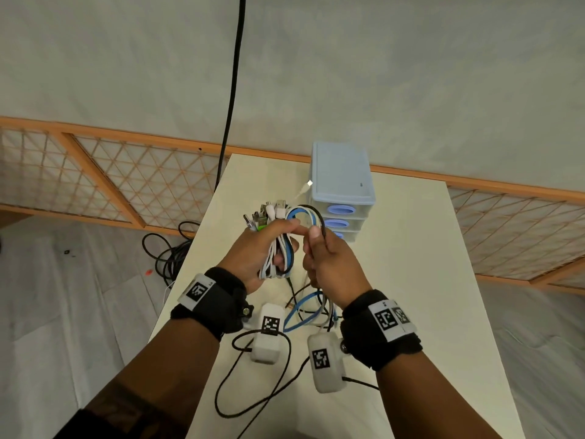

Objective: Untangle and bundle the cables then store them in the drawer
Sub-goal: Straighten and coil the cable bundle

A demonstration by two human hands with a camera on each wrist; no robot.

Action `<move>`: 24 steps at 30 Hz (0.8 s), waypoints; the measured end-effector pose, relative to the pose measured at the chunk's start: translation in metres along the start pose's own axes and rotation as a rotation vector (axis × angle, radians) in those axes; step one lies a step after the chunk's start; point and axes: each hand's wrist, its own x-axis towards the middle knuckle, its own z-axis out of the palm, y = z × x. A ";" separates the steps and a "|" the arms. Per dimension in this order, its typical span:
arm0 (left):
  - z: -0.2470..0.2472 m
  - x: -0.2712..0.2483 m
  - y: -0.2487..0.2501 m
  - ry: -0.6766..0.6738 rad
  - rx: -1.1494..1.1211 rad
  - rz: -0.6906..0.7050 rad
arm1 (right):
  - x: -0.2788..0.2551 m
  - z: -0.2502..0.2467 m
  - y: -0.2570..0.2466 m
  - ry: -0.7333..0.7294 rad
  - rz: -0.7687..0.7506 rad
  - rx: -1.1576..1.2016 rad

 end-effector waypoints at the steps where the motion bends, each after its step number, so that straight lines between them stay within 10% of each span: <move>1: 0.002 -0.002 -0.001 -0.015 -0.012 0.008 | 0.001 0.001 0.001 0.043 -0.010 -0.073; 17: 0.019 0.005 -0.004 -0.092 0.039 0.043 | 0.001 -0.004 -0.012 -0.174 0.019 -0.409; 24: 0.024 0.015 -0.004 0.059 -0.165 0.041 | 0.006 -0.006 0.007 -0.193 0.033 0.093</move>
